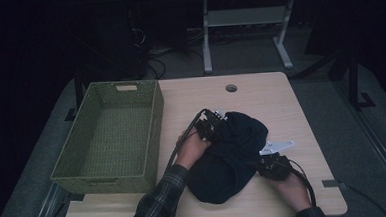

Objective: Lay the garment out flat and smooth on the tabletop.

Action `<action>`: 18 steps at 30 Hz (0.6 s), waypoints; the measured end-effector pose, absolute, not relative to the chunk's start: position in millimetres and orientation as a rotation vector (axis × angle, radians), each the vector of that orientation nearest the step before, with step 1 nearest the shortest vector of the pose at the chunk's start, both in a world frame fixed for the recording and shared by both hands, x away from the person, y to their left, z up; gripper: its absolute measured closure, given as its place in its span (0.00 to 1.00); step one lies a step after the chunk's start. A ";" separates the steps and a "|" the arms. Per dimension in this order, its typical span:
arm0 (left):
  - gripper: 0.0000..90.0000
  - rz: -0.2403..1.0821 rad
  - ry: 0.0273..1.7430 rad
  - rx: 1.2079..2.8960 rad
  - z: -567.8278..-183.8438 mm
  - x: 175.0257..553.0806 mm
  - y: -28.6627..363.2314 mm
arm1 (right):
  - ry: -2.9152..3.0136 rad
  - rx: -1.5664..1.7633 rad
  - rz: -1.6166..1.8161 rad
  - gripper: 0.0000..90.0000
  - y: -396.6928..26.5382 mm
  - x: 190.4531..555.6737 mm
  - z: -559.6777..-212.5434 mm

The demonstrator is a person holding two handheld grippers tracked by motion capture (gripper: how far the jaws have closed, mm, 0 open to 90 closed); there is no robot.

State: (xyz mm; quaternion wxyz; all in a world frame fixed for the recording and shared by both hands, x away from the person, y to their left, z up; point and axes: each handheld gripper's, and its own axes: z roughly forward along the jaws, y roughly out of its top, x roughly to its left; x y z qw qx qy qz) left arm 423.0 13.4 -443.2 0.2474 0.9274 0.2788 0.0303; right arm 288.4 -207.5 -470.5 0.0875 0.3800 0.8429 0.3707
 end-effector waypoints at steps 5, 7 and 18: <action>1.00 0.038 0.761 2.554 -442.6 415.4 14.1 | 2.472 1.147 1.057 1.00 -209.9 289.8 -469.4; 1.00 0.034 0.738 2.580 -441.8 410.4 14.7 | 2.453 1.152 1.033 1.00 -214.0 292.8 -469.1; 1.00 -0.072 0.696 2.557 -442.9 379.7 30.0 | 2.386 1.212 0.991 1.00 -222.8 314.8 -469.3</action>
